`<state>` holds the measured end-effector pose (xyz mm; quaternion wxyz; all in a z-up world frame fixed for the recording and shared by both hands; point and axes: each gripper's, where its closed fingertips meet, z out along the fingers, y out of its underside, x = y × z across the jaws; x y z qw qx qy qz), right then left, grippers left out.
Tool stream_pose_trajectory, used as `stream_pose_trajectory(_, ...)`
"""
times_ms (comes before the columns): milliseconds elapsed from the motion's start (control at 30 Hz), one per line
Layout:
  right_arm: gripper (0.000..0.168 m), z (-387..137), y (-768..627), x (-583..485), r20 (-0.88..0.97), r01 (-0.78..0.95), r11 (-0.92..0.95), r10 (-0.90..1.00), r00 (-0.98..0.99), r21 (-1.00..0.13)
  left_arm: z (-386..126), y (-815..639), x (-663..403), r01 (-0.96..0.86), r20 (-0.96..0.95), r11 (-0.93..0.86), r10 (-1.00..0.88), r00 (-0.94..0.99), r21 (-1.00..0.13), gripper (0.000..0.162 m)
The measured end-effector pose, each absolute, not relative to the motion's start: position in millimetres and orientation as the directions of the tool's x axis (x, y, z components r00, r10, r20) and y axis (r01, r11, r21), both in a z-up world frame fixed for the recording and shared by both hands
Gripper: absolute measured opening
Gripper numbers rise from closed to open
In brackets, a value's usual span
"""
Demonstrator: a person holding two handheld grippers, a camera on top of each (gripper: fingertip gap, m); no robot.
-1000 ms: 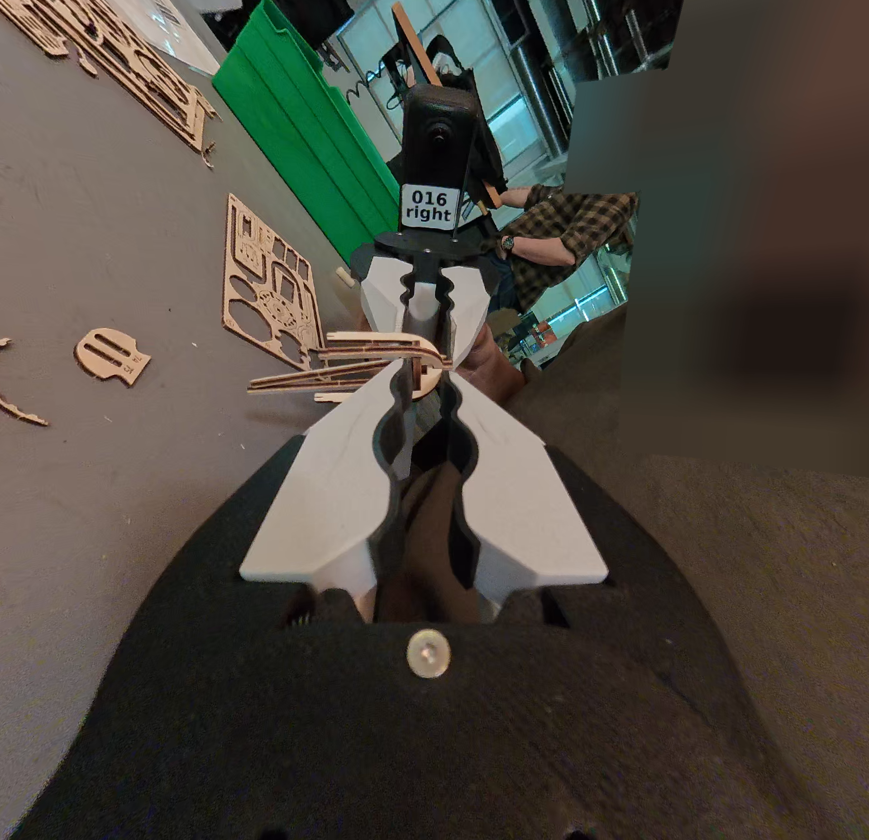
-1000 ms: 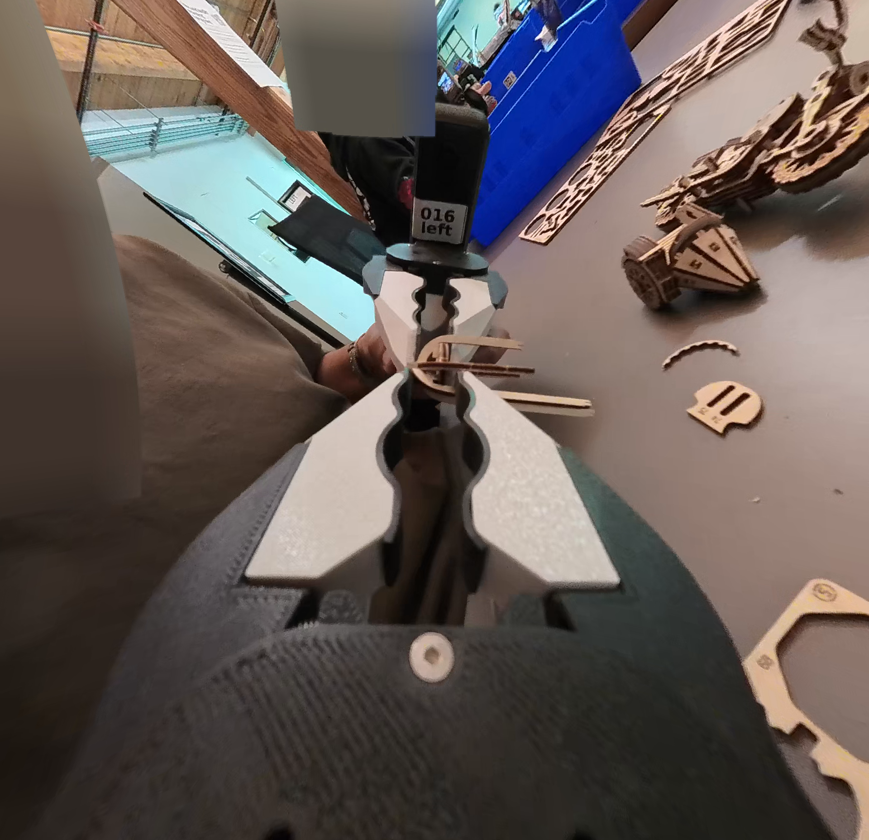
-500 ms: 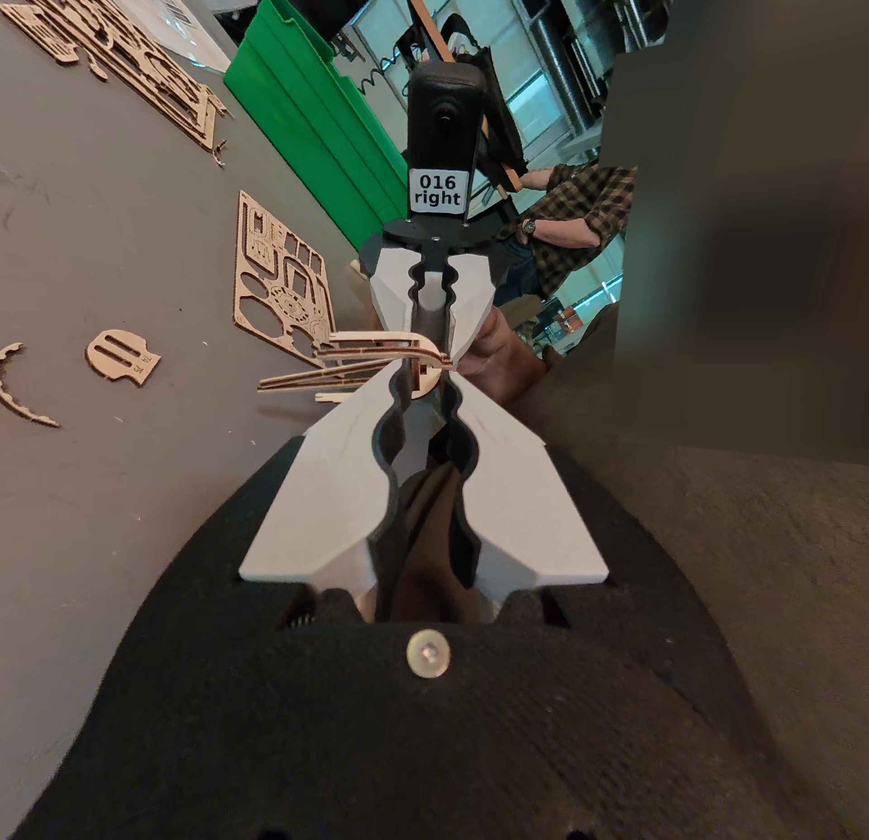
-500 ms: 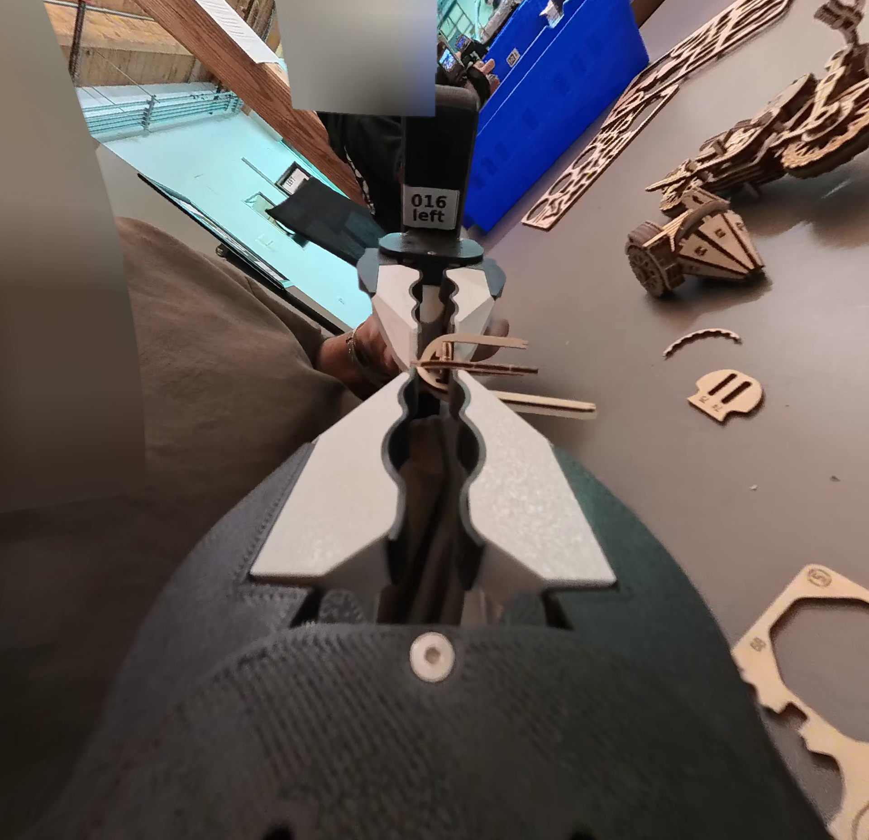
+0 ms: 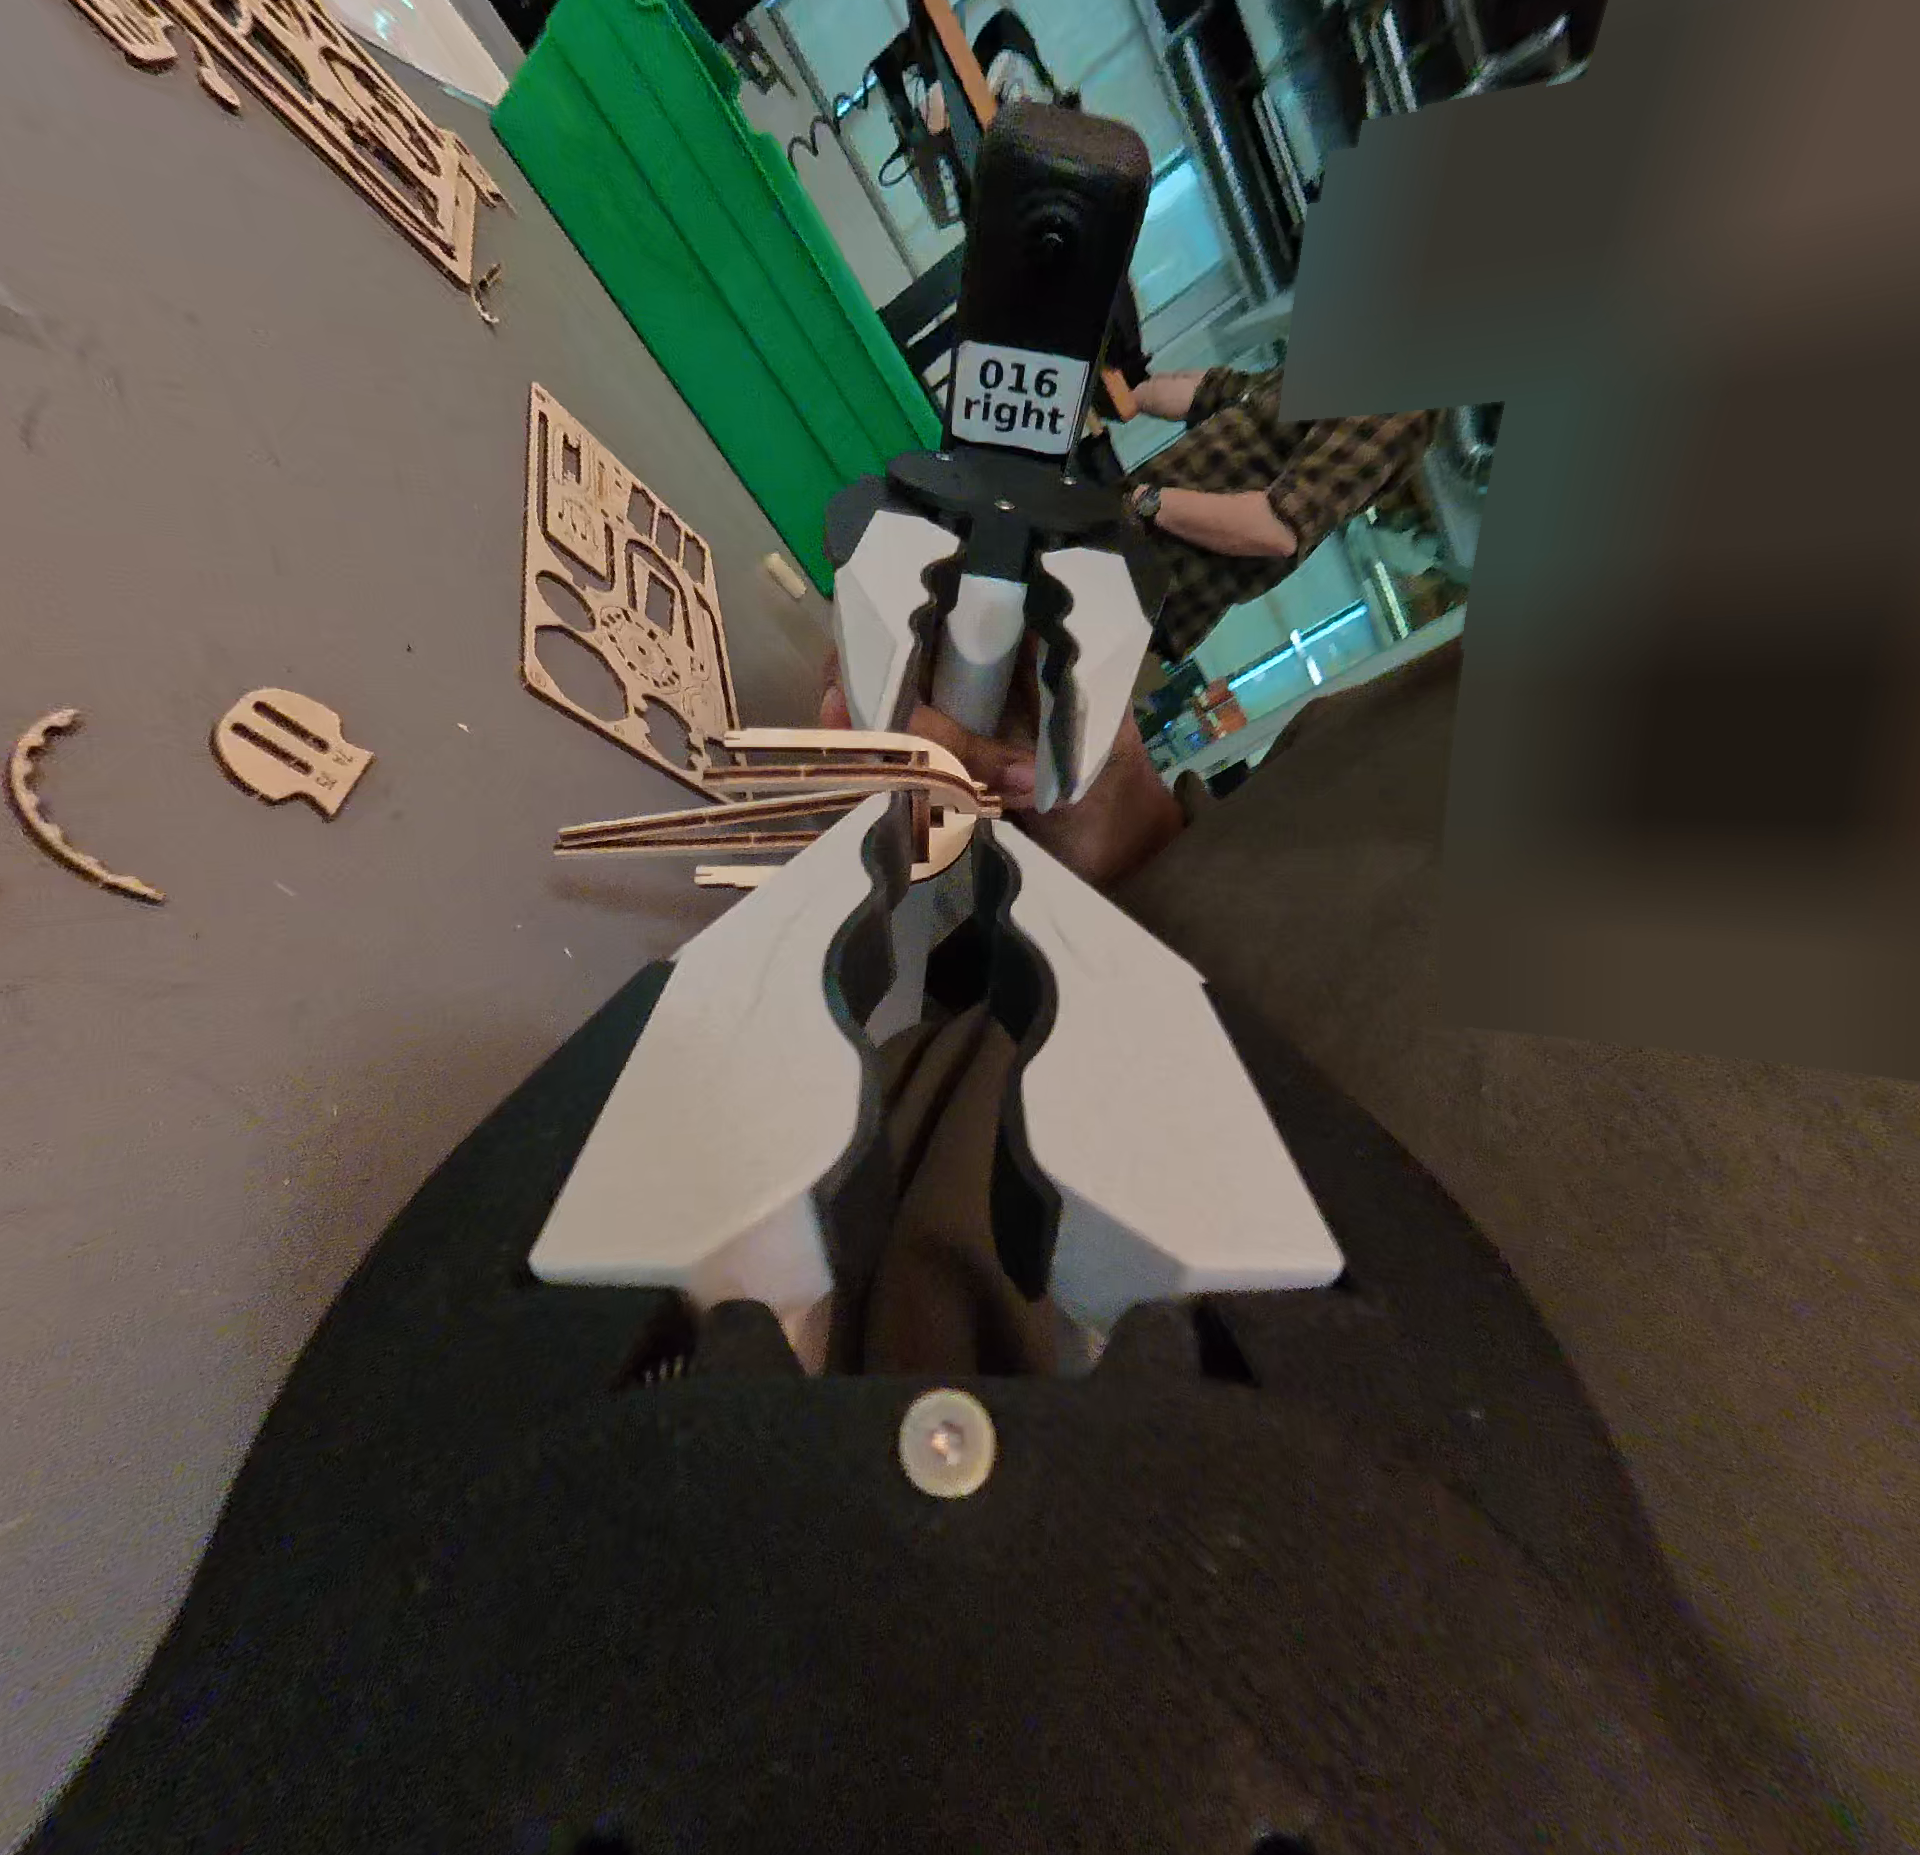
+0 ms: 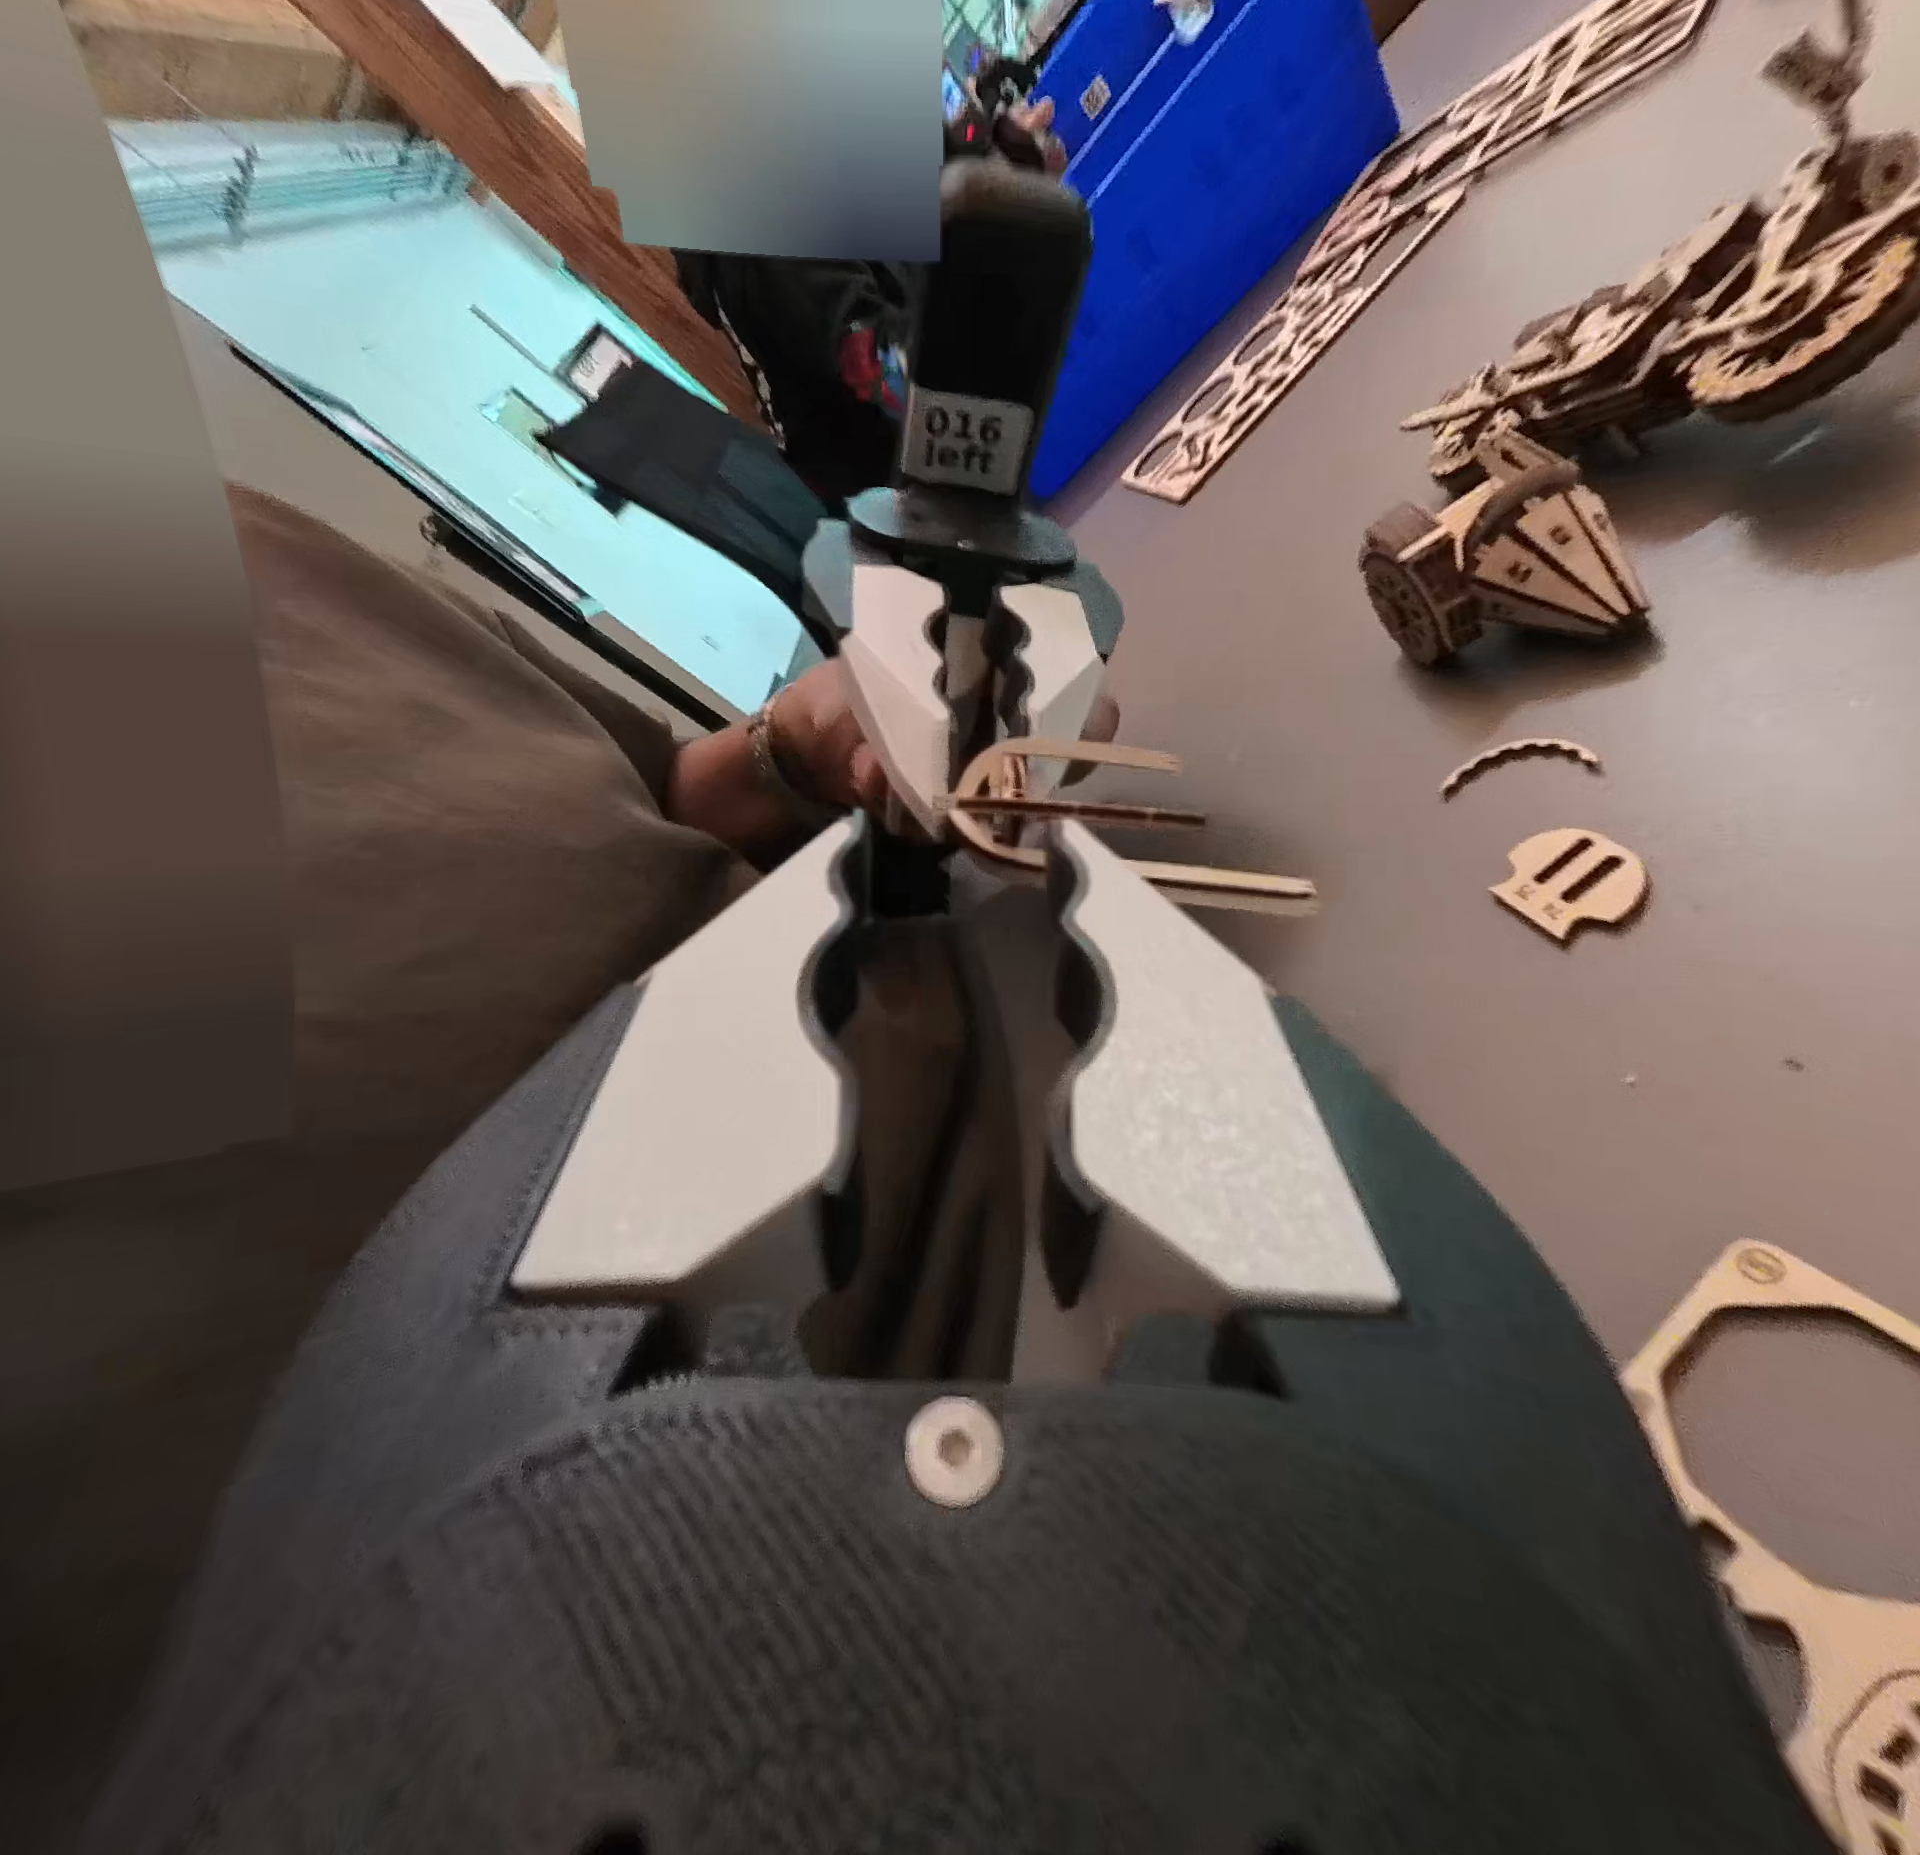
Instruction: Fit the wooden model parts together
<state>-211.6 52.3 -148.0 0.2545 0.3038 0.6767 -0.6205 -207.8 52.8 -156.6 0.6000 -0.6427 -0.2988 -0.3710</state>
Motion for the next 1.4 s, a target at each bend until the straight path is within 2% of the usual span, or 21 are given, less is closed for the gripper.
stream_pose_trajectory(100,0.023,-132,63,-218,-0.711,0.712,-0.015,0.076,-0.699,-0.702,-149,45,-216,0.868,0.865,-0.039,-0.108,0.489,-0.495,0.011)
stream_pose_trajectory(233,0.028,-122,66,-224,-0.604,0.604,-0.048,0.132,-0.786,-0.796,-122,36,-218,0.886,0.849,0.07,-0.263,0.459,-0.458,0.011)
stream_pose_trajectory(333,0.028,-109,60,-219,-0.535,0.527,-0.09,0.128,-0.835,-0.845,-98,31,-215,0.796,0.741,0.162,-0.293,0.604,-0.584,0.011)
stream_pose_trajectory(467,0.028,-92,48,-205,-0.534,0.516,-0.18,0.064,-0.843,-0.837,-81,28,-205,0.494,0.472,0.258,-0.145,0.87,-0.83,0.011)
stream_pose_trajectory(567,0.028,-84,39,-194,-0.556,0.539,-0.236,0.008,-0.831,-0.809,-76,30,-195,0.327,0.318,0.275,-0.079,0.945,-0.904,0.011)
stream_pose_trajectory(900,0.039,-75,37,-190,-0.648,0.63,-0.365,-0.087,-0.757,-0.686,-71,41,-183,0.312,0.286,0.334,-0.128,0.95,-0.889,0.011)
stream_pose_trajectory(1400,0.024,-74,44,-196,-0.675,0.663,-0.453,-0.167,-0.719,-0.596,-74,51,-185,0.415,0.384,0.378,-0.158,0.909,-0.827,0.011)
